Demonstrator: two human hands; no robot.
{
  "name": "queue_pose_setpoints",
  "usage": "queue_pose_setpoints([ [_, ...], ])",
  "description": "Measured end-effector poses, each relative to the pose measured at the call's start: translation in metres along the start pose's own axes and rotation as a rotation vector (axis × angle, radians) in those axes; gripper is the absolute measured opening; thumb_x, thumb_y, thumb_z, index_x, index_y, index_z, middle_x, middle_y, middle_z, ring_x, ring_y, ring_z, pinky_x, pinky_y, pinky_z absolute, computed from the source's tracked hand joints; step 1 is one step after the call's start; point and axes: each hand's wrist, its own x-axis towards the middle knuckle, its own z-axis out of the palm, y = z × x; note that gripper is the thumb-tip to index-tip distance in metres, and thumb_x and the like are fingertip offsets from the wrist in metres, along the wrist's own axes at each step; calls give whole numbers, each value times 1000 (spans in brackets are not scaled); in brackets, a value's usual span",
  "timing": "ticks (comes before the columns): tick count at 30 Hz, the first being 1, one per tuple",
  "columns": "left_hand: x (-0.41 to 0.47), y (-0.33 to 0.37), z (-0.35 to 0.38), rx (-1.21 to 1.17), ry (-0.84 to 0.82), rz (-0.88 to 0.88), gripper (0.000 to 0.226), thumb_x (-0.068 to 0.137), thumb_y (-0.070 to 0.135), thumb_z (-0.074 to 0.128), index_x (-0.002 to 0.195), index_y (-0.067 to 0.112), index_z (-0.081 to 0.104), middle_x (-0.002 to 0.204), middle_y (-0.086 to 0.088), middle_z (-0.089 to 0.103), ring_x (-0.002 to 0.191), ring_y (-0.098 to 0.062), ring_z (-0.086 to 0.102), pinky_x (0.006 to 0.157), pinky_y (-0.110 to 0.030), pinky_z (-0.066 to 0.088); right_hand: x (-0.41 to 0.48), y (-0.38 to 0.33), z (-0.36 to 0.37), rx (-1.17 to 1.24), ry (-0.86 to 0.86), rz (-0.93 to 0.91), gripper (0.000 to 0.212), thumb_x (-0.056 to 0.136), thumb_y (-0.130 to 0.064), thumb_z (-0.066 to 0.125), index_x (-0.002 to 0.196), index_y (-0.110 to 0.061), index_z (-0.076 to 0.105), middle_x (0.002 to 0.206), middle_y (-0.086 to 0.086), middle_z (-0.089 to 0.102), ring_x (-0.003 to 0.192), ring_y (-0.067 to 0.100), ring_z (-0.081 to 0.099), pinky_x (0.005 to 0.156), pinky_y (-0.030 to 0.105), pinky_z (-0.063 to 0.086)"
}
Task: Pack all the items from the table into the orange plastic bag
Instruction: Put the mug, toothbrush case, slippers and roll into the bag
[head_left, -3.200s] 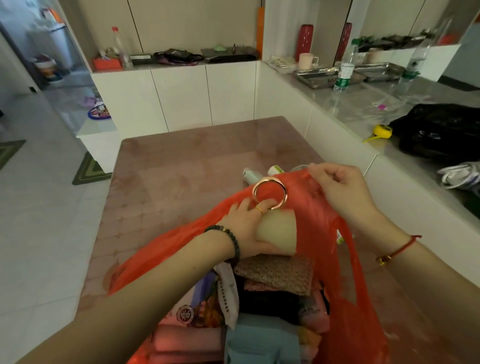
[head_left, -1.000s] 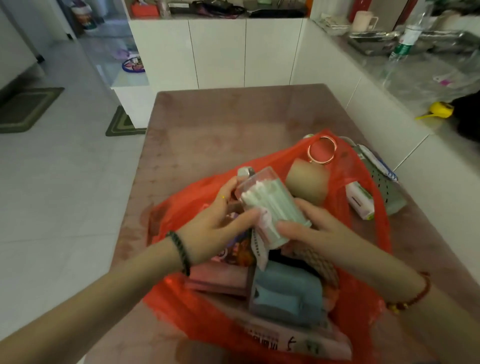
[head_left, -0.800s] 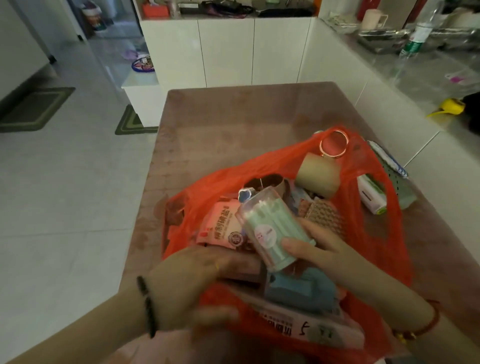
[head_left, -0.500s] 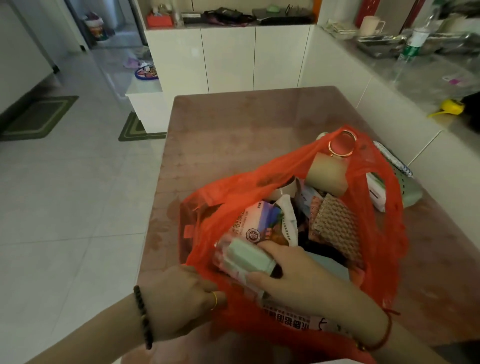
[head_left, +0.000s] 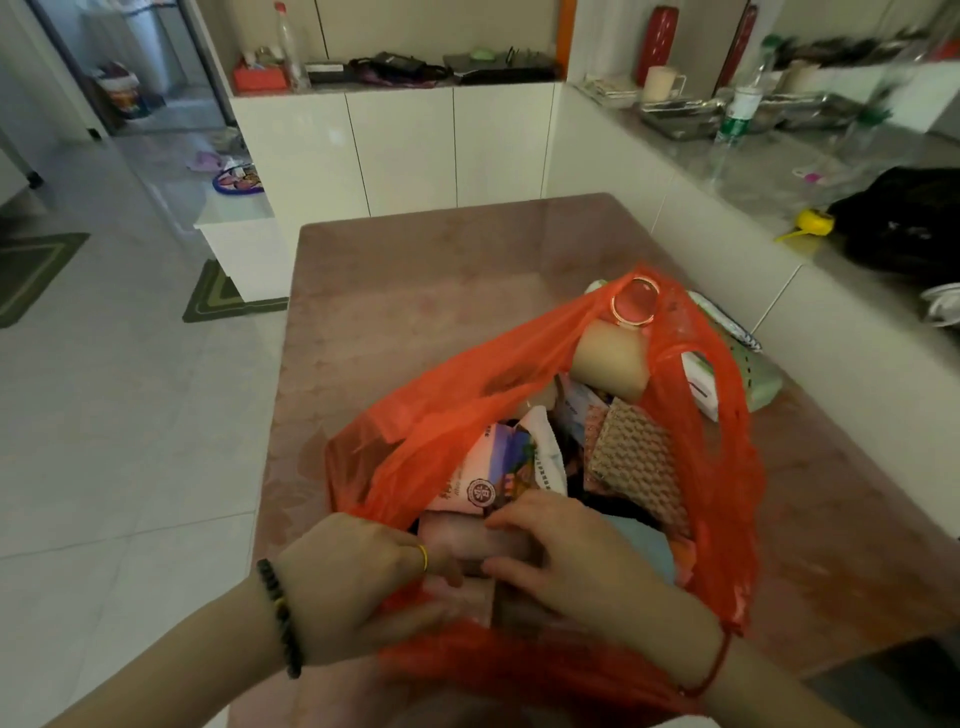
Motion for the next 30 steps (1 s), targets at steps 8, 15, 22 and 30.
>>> queue_pose_setpoints([
  [8, 90, 2, -18, -199, 232, 69, 31, 85, 44, 43, 101, 28, 65, 85, 9, 70, 79, -1, 60, 67, -19, 49, -12, 97, -99, 442, 786, 192, 24, 79, -1, 67, 87, -23, 67, 75, -18, 68, 65, -8, 61, 64, 3, 45],
  [15, 227, 16, -34, -458, 402, 24, 31, 86, 36, 47, 113, 26, 57, 101, 7, 62, 90, -4, 57, 82, -13, 44, 19, 256, -129, 350, 643, 648, 43, 79, -5, 67, 119, -3, 53, 118, 18, 59, 100, 22, 55, 85, 33, 47],
  [22, 329, 23, -33, -520, 461, -45, 32, 85, 37, 44, 112, 26, 58, 88, 29, 46, 83, 2, 51, 72, -5, 39, 70, 362, -146, 117, 370, 715, 58, 80, -16, 65, 131, -2, 40, 131, 22, 51, 118, 35, 49, 97, 39, 42],
  [30, 356, 12, -18, -489, 447, -112, 22, 90, 28, 49, 110, 37, 52, 88, 29, 47, 89, 18, 47, 69, 3, 33, 105, 424, -147, -23, 401, 670, 19, 92, -14, 44, 98, -2, 57, 89, 18, 61, 84, 35, 58, 68, 35, 42],
])
